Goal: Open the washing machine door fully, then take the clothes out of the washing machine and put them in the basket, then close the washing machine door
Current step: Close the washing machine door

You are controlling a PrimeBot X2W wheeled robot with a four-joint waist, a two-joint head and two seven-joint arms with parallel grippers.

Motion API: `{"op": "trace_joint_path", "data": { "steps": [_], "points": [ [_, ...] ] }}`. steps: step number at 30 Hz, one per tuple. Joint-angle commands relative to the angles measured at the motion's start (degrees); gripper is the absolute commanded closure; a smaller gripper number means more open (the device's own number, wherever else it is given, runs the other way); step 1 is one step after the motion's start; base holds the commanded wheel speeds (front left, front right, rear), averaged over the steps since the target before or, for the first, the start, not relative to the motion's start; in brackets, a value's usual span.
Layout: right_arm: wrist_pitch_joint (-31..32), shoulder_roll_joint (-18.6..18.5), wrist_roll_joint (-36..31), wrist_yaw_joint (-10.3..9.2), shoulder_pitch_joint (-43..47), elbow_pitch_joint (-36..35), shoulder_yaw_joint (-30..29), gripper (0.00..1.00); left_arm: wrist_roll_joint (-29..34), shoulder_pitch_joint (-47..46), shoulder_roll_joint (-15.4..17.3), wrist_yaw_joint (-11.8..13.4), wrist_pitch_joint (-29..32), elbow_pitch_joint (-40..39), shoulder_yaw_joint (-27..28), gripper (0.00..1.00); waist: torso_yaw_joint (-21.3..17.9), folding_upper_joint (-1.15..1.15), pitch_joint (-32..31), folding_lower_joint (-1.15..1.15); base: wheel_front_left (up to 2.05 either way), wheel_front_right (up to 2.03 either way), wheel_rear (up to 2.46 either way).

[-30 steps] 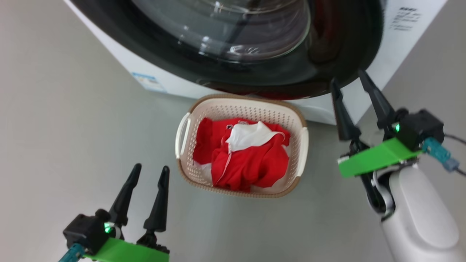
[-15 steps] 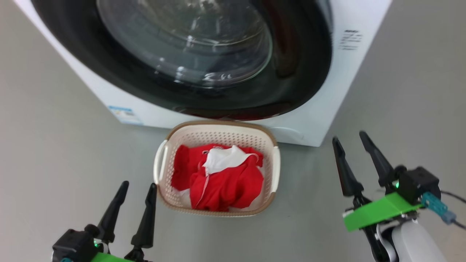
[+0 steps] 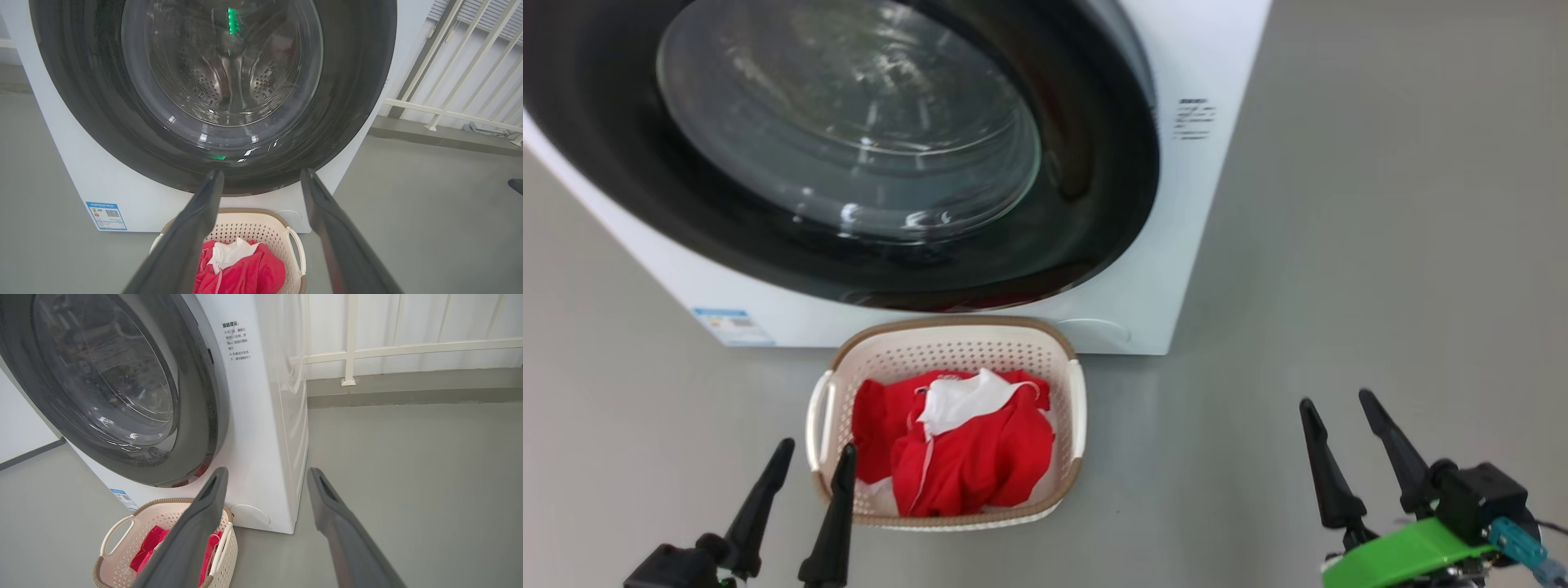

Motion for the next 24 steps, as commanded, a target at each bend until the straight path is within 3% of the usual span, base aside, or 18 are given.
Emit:
{"op": "trace_joint_path", "data": {
  "steps": [1, 12, 24],
  "points": [
    [-0.37, 0.02, -0.32, -0.05, 0.61, -1.65, 0.94, 0.00, -0.17, -0.08, 1.26, -0.31, -0.52, -1.47, 2.39, 0.00, -1.89, 0.00, -1.31, 0.00, 0.00, 0.00, 0.00],
    [-0.37, 0.02, 0.07, -0.05, 6.10, -2.92, -0.98, 0.00, 0.17, 2.55, 1.12, -0.31, -0.52, -2.08, 4.63, 0.00, -5.23, 0.00, -3.26, 0.00, 0.00, 0.00, 0.00],
    [-0.37, 0.02, 0.24, -0.05, 7.56, -3.60, -1.77, 0.00, -0.02, 3.59, 1.10, -0.31, -0.52, -2.26, 4.92, 0.00, -5.70, 0.00, -3.63, 0.00, 0.00, 0.00, 0.00]
  ]
}}
